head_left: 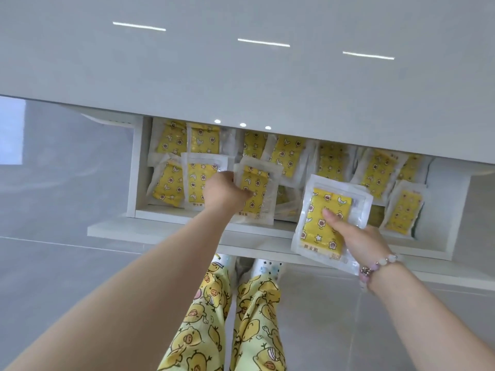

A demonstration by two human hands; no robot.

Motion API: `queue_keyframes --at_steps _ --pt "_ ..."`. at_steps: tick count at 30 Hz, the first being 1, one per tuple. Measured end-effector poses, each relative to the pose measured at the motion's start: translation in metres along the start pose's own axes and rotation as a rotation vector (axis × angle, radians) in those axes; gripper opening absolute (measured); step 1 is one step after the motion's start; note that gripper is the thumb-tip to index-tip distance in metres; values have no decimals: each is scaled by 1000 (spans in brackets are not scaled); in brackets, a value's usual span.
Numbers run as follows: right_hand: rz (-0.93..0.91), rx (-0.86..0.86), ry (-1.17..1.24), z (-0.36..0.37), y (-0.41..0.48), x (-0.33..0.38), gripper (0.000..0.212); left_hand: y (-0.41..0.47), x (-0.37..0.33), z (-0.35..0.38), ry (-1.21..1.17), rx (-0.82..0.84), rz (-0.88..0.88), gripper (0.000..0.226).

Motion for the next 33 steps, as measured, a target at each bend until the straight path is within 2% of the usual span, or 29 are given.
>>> queue_keyframes --at_steps 2,5,8,12,15,17,20,23,27,29,31,33 --pt "-16 1 -1 3 1 1 56 3 0 1 48 -13 -19 40" --pt "-37 -12 13 6 2 -1 69 7 -1 1 109 -32 -23 46" --pt "-49 6 14 10 2 -5 59 10 -1 4 94 -52 -25 47" --pt "-44 17 17 14 -2 -4 49 11 -3 6 127 -66 -30 42" --pt "-52 5 22 19 -2 0 58 8 -10 5 219 -116 -17 33" --pt "-60 1 26 24 0 2 65 5 -16 3 236 -157 -18 17" --pt "-69 17 33 34 3 6 74 3 -20 1 280 -217 -54 45" --pt "-66 33 36 42 4 8 86 3 -19 -4 365 -198 -19 50" --pt "-84 62 39 48 6 8 88 6 -24 -15 653 -175 141 28" --pt "-88 58 49 46 6 9 88 4 -30 -14 691 -162 203 18" --pt "-75 37 52 42 5 10 87 -6 -35 -13 573 -144 228 16" --pt "-69 31 55 37 4 10 80 -20 -37 -19 251 -165 214 3"
Point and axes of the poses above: each hand's wrist, its own y-axis towards the middle knuckle, its own z-axis out of the palm, x = y × z, the point moved 3 cm from there along y, towards the middle knuckle, and after that the axes turned 12 degrees about y, right-handed, at the moved point
